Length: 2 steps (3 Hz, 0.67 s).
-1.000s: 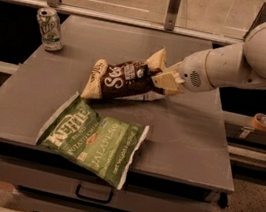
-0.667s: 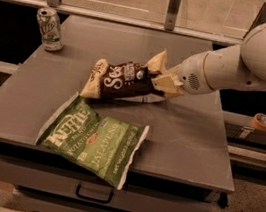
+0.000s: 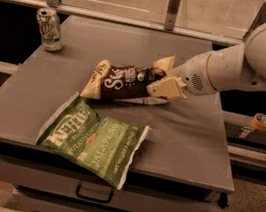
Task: Move brown chip bag near green jalapeno chip bag
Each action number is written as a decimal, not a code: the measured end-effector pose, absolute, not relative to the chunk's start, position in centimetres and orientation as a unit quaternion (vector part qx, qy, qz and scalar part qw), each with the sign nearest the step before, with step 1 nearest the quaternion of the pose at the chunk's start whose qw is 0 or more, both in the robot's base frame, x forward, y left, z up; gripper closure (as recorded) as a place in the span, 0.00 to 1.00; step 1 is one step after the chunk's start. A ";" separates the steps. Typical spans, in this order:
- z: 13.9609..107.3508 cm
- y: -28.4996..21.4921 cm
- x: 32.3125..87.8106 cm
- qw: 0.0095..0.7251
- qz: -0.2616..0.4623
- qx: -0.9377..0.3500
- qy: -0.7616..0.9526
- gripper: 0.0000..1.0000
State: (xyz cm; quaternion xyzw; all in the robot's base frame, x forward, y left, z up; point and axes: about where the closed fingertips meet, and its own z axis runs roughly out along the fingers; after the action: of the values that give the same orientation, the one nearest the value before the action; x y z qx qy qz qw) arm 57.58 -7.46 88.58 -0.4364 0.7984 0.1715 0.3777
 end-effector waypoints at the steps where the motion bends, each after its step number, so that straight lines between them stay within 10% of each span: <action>1: 88.8 -7.9 57.3 0.376 0.165 -0.436 0.801 0.00; 2: 89.6 -10.0 57.9 0.390 0.137 -0.439 0.798 0.00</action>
Offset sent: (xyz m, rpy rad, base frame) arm 0.0118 -0.0579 0.0196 -0.0873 -0.1118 -0.0593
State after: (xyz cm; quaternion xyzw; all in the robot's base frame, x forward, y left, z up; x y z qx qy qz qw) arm 57.90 -10.02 89.57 -0.4387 0.7982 0.1369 0.3895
